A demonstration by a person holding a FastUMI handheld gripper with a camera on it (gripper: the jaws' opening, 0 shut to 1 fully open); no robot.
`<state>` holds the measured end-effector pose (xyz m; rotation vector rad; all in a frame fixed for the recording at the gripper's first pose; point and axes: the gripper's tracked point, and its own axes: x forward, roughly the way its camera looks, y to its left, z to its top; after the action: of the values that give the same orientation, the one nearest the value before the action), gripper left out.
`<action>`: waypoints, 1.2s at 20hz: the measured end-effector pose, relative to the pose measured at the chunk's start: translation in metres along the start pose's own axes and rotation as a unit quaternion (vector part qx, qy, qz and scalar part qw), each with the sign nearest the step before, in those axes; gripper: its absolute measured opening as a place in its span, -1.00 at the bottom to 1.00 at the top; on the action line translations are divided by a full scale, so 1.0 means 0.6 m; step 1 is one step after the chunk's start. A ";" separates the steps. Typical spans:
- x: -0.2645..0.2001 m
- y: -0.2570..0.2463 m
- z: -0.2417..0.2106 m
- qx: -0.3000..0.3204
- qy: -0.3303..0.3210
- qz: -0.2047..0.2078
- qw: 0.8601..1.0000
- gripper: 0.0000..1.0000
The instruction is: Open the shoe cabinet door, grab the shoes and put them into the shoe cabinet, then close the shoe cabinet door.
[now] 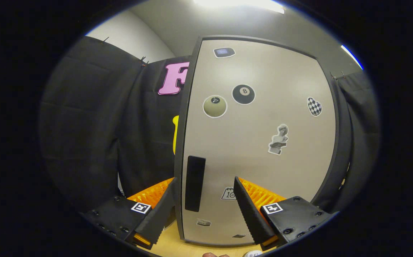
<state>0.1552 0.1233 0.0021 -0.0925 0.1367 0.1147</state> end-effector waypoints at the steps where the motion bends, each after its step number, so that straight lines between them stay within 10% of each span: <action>1: 0.012 0.004 -0.004 -0.001 0.003 -0.003 1.000 0.95; 11: 0.073 0.011 -0.039 -0.030 0.026 -0.047 0.998 0.79; 18: 0.074 0.030 -0.040 -0.030 0.031 -0.053 0.998 -0.16; 24: 0.071 0.031 -0.040 0.022 0.039 -0.046 0.998 -0.46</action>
<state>0.1917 0.1438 -0.0293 -0.0585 0.2121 0.0164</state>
